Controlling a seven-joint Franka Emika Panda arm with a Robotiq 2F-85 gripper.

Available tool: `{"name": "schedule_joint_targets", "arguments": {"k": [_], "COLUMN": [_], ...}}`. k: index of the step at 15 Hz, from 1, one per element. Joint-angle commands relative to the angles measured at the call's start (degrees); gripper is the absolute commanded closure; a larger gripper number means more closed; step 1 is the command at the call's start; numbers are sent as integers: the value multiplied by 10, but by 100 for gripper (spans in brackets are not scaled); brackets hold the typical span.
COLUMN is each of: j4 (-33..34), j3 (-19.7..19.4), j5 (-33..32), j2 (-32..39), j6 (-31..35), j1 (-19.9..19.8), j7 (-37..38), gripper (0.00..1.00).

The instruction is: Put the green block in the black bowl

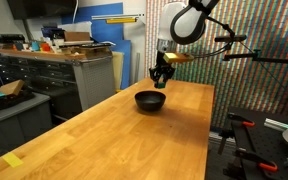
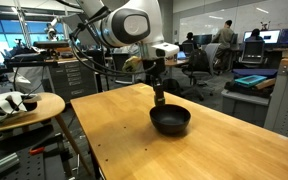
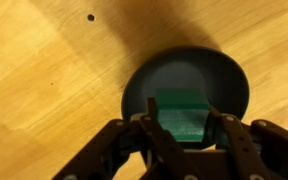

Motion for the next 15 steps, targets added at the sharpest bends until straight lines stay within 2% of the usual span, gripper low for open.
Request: {"name": "schedule_joint_targets", "arguments": {"k": [1,15], "j4": [54,155], "j3": [-13,-9], "j5": [34,130], "j2": [41,177], "j6": [-7,-4], "j1": [3,-7], "j7": [-41,-111], "gripper": [79,79]}}
